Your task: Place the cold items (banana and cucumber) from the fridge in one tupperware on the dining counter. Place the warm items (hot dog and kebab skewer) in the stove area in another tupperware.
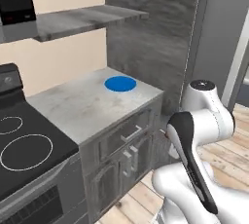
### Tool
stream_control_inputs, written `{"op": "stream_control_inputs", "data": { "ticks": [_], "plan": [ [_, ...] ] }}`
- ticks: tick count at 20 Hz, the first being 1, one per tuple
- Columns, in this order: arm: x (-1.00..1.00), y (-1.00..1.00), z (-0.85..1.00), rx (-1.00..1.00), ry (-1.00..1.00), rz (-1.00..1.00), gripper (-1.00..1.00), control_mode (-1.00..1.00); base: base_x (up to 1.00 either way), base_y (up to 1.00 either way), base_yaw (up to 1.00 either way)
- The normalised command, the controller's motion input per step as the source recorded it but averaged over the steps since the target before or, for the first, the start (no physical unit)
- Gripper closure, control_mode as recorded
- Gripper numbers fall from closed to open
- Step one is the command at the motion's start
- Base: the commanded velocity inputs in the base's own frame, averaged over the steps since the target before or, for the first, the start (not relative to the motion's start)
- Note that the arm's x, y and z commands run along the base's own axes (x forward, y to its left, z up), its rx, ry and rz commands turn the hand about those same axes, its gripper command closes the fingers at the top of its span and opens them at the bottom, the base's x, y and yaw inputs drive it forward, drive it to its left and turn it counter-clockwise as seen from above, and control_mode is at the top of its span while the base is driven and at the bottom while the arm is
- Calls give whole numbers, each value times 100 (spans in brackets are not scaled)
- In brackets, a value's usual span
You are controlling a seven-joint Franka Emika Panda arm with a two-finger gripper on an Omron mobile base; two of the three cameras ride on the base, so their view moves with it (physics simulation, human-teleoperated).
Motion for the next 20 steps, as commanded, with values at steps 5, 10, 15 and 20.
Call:
{"op": "stream_control_inputs", "data": {
  "ticks": [5,10,15,20],
  "plan": [
    [0,0,0,0,0,0,100,100,-9,0,-95],
    [0,0,0,0,0,0,100,100,-12,0,-94],
    [0,0,0,0,0,0,100,100,-2,0,-99],
    [0,0,0,0,0,0,100,100,1,-6,-91]
  ]
}}
